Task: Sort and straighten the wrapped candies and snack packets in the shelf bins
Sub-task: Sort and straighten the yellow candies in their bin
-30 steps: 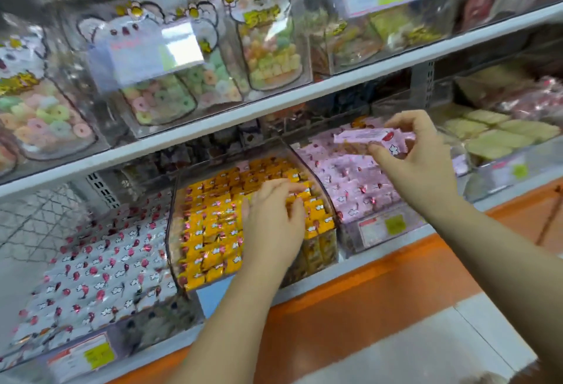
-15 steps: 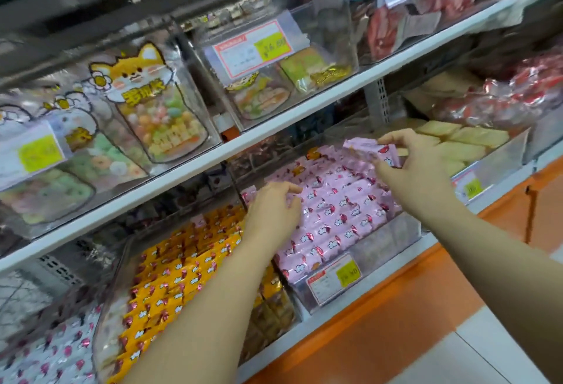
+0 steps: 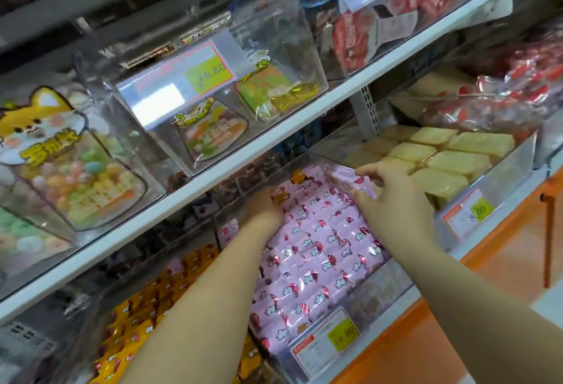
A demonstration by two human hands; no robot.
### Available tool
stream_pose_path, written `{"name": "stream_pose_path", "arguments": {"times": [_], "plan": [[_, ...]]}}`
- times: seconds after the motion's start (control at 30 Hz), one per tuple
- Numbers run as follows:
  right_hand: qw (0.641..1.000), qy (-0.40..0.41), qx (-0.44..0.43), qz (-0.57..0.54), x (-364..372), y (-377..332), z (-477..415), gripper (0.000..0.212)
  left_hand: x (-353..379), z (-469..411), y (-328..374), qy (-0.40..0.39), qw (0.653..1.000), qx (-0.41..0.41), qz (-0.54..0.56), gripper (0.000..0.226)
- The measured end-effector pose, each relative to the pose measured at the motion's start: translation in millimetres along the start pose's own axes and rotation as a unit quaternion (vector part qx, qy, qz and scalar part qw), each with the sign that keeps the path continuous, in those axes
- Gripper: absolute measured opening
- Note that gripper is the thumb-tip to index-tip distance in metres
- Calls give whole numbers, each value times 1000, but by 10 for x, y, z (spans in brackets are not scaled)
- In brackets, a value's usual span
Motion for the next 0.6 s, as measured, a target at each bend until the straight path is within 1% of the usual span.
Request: {"name": "stream_pose_path", "arguments": {"times": [0.07,0.2,0.27,0.37,0.5,0.6], "plan": [[999,18,-18,19,-29,-45,20,26,3,-98,-44,18,1000,14,-10,35],[998,22,-29,49,-53,-72,38,27,140,-211,-59,-5,998,38,-40,27],[998,17,-31,58,-48,-69,35,28,182,-238,-68,-6,998,35,-46,22],[997,14,-38,64,-40,-75,32,27,171,-257,-104,23,999,19,-46,11],[997,3,-31,70,-27,-65,33,29,128,-222,-82,44,997,17,-59,16],[997,-6,-28,66,-23,-61,35,29,0,-205,-79,59,998,8,-31,19]]}}
Point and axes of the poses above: each hand's wrist, its own z-axis away from the middle knuckle, its own x-axis out of the palm, y = z × x, the point moved 10 cm from there along -z, towards the middle knuckle, and after that the axes turned 12 degrees about y, right-handed, at the moved point
